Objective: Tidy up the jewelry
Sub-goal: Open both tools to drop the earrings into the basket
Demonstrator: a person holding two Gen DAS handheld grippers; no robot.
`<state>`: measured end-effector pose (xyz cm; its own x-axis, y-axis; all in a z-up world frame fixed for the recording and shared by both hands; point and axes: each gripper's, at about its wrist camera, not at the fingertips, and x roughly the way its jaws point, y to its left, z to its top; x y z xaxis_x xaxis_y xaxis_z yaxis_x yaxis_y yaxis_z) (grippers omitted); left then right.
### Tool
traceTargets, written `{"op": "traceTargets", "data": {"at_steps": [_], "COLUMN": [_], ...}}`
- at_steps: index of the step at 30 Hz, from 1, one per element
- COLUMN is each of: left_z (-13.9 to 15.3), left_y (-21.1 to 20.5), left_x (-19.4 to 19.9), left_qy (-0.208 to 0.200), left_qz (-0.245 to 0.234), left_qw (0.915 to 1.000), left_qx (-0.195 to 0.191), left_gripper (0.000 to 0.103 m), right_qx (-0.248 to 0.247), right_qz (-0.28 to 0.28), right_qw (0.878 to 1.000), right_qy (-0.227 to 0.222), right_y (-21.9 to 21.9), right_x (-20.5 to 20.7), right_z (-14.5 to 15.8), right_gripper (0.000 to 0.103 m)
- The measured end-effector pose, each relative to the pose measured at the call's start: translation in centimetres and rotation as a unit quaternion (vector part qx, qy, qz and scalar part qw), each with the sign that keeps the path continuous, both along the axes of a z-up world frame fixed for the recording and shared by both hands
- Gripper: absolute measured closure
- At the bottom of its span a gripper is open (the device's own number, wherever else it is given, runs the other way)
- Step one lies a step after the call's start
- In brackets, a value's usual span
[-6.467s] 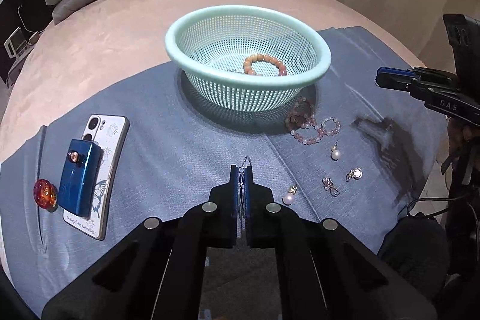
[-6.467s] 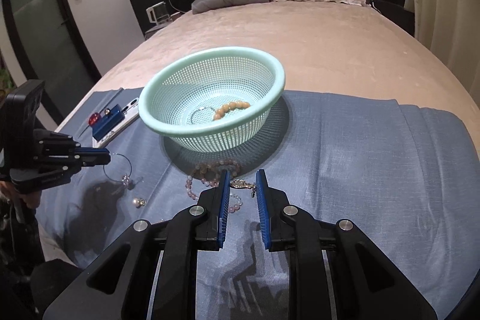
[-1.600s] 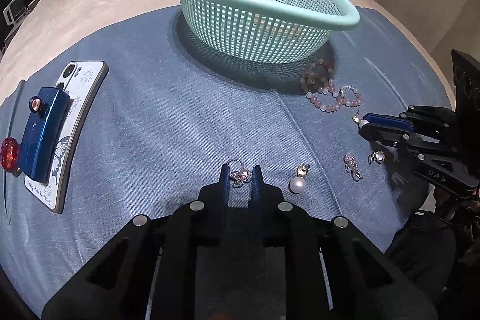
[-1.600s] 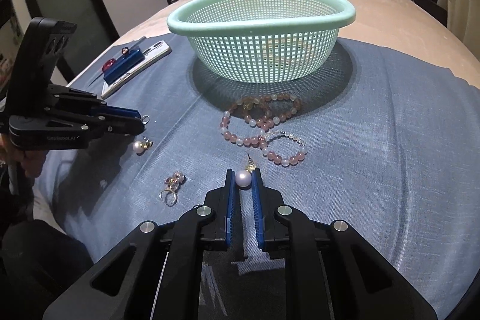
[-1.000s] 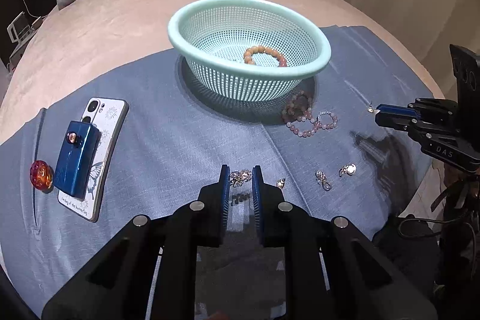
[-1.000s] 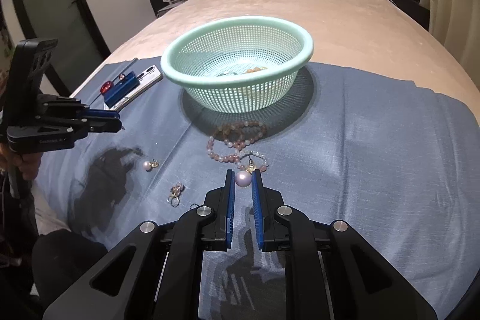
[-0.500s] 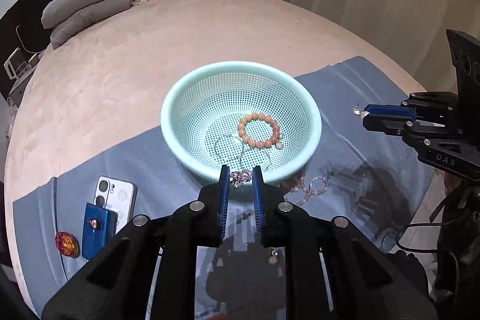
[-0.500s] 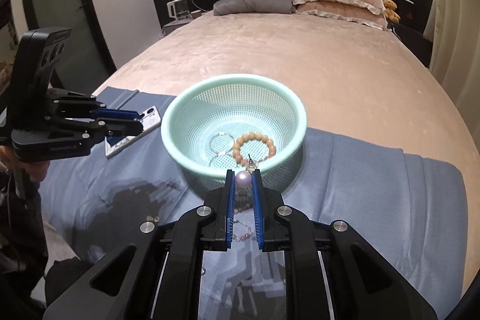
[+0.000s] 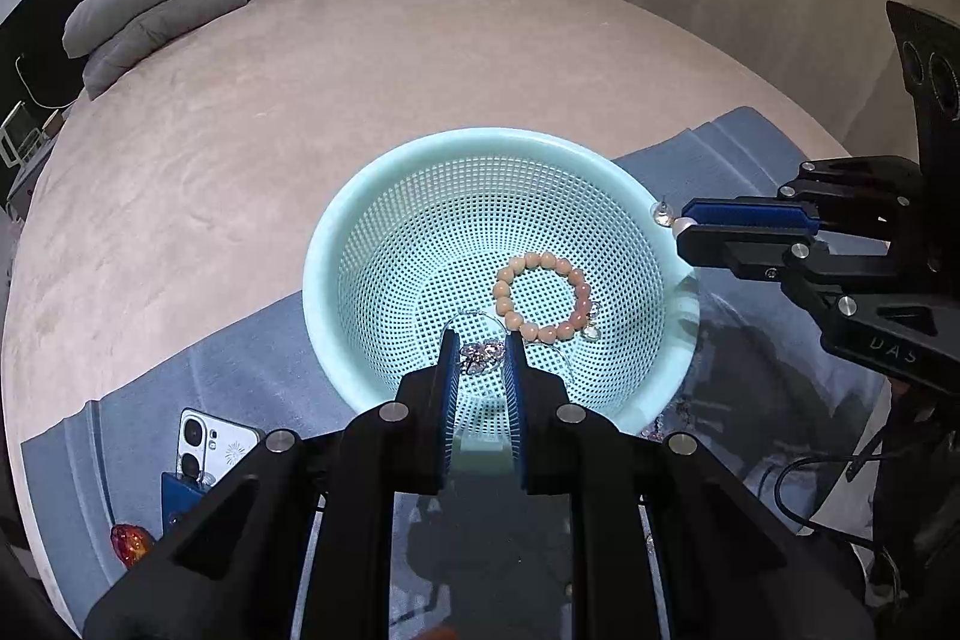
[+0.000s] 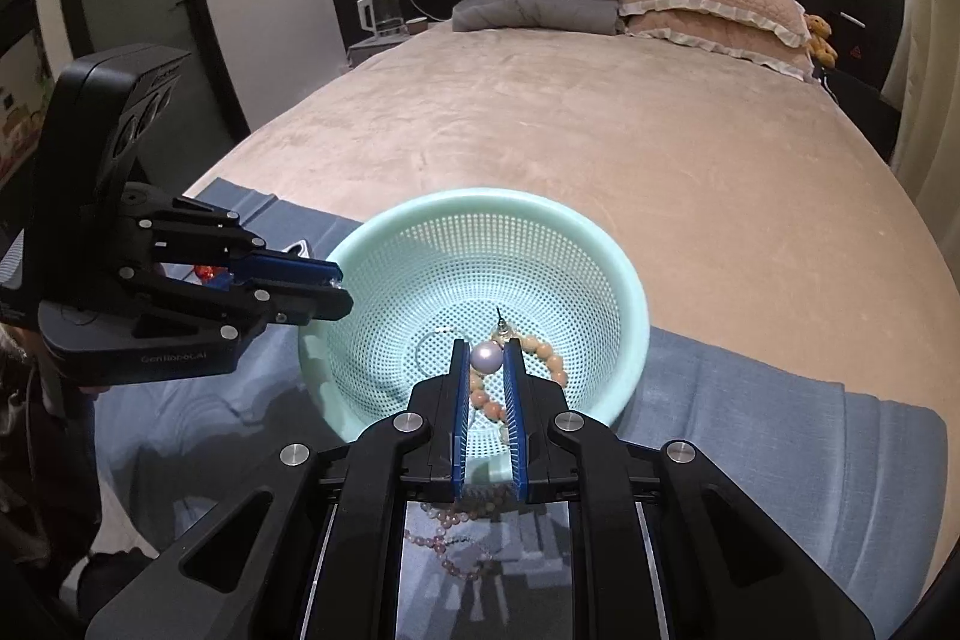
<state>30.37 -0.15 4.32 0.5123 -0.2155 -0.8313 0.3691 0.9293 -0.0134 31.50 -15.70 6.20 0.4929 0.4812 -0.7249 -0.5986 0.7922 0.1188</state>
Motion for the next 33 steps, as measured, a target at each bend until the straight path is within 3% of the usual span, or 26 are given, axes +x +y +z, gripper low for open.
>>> {"op": "traceTargets", "data": {"at_steps": [8,15,16,17,18,19,21,25,33], "left_z": [-2.8,-3.5,-3.4,-3.3,-2.9,-2.4,-1.6,-0.1,1.1], "left_y": [-0.7,-0.2,-0.3,-0.2,0.0,0.2,1.1,3.3,6.4], "left_x": [1.3,2.0,2.0,1.9,1.7,1.4,0.9,-0.5,-3.8], "left_qy": [0.025,0.031,0.031,0.028,0.019,0.007,-0.001,-0.024,-0.031], "left_qz": [-0.007,-0.002,0.000,0.003,0.007,0.012,0.027,0.064,0.087], "left_qw": [0.9996,0.9995,0.9995,0.9996,0.9998,0.9999,0.9996,0.9976,0.9955], "left_qx": [0.004,0.008,0.009,0.009,0.009,0.006,0.004,0.013,0.021], "left_gripper": [0.087,0.087,0.078,0.036,0.016,0.007,0.006,0.006,0.006], "right_qx": [-0.014,-0.011,-0.012,-0.018,-0.029,-0.036,-0.032,0.028,0.078], "right_qz": [0.002,-0.013,-0.020,-0.036,-0.063,-0.100,-0.146,-0.201,-0.224], "right_qw": [1.000,1.000,1.000,0.999,0.997,0.993,0.985,0.977,0.970], "right_qy": [0.027,0.020,0.009,-0.004,-0.022,-0.051,-0.084,-0.070,-0.059], "right_y": [1.0,0.4,0.3,0.0,-0.4,-1.0,-2.6,-6.3,-9.6], "right_x": [1.5,1.9,1.8,1.7,1.7,1.4,1.1,0.9,-2.0], "right_z": [-3.4,-3.4,-3.2,-2.9,-2.5,-1.9,-0.8,0.5,1.2], "right_gripper": [0.092,0.091,0.088,0.077,0.036,0.008,0.009,0.009,0.009]}}
